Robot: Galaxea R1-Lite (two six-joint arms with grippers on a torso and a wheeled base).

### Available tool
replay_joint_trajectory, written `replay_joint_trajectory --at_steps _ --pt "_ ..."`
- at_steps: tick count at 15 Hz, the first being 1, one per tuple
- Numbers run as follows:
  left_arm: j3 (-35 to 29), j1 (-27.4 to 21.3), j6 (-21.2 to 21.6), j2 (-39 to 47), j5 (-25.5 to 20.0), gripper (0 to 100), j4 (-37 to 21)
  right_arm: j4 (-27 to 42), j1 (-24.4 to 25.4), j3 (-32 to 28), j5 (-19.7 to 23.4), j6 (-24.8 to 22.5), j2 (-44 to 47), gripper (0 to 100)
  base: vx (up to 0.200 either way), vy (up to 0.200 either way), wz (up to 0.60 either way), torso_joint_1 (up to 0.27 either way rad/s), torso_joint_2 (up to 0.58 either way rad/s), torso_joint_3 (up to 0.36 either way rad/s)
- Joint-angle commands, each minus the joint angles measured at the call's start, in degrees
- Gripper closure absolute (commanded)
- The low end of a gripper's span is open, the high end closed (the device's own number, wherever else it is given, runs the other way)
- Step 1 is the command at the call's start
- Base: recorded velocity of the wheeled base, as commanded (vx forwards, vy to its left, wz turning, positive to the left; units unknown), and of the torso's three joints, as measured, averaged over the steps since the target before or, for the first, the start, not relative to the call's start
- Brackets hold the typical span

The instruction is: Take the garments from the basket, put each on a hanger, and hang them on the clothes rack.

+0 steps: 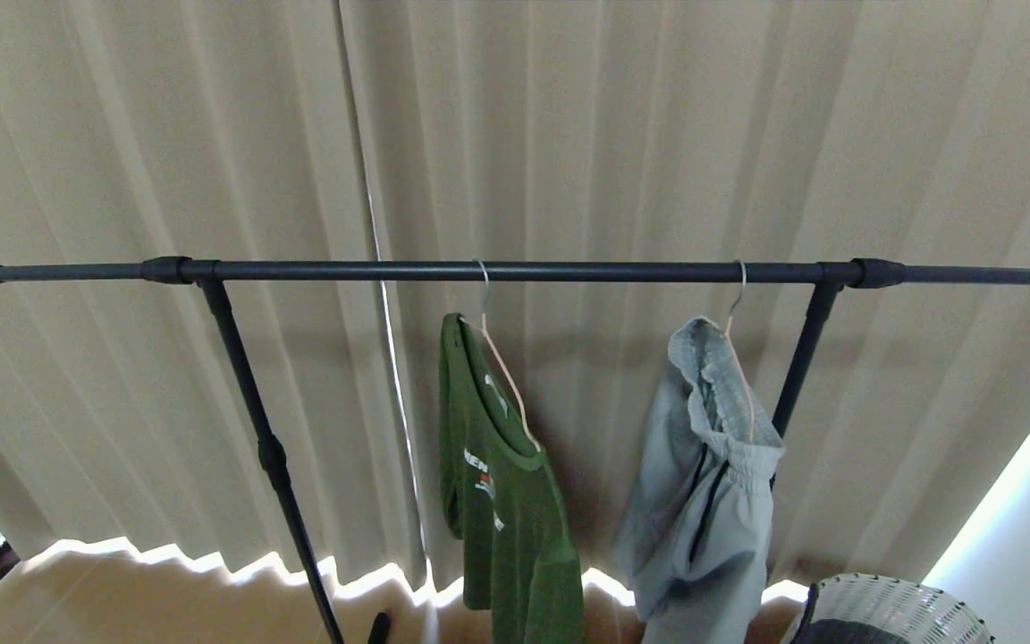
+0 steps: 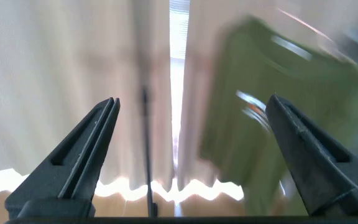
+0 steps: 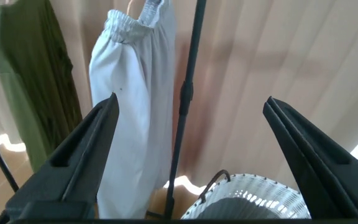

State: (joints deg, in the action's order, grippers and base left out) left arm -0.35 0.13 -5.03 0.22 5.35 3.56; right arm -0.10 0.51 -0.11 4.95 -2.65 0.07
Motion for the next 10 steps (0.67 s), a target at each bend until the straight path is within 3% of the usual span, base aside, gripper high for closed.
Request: replay_joint_trajectory --at_steps 1,3,5,7,8,10 --pt "0.4 0.0 -0.7 -0.2 0.9 0 -0.1 0.0 0.0 0.1 -1.1 1.1 -0.1 0 0.000 0.000 0.00 0.000 0.00 0.000" --pt "0.4 0.0 0.1 -0.1 1.4 0 -0.1 0.0 0.0 0.0 -1.5 1.3 -0.1 0 0.000 0.000 0.00 0.000 0.00 0.000" --pt "0.4 0.1 11.2 -0.1 1.2 0 0.4 0.0 0.0 0.1 -1.7 1.6 -0.1 0 0.000 0.000 0.00 0.000 0.00 0.000" --pt "0.4 0.0 16.1 0.0 0.7 0 0.5 0.0 0.0 0.1 -1.7 1.5 -0.1 0 0.000 0.000 0.00 0.000 0.00 0.000" --pt "0.4 -0.2 13.4 0.3 -0.6 0 -0.1 0.0 0.0 0.0 -1.7 1.6 -0.1 0 0.000 0.000 0.00 0.000 0.00 0.000" --pt "-0.8 0.0 3.8 0.0 -5.9 0 -6.4 0.0 0.0 0.1 -1.8 1.6 -0.1 0 0.000 0.000 0.00 0.000 0.00 0.000"
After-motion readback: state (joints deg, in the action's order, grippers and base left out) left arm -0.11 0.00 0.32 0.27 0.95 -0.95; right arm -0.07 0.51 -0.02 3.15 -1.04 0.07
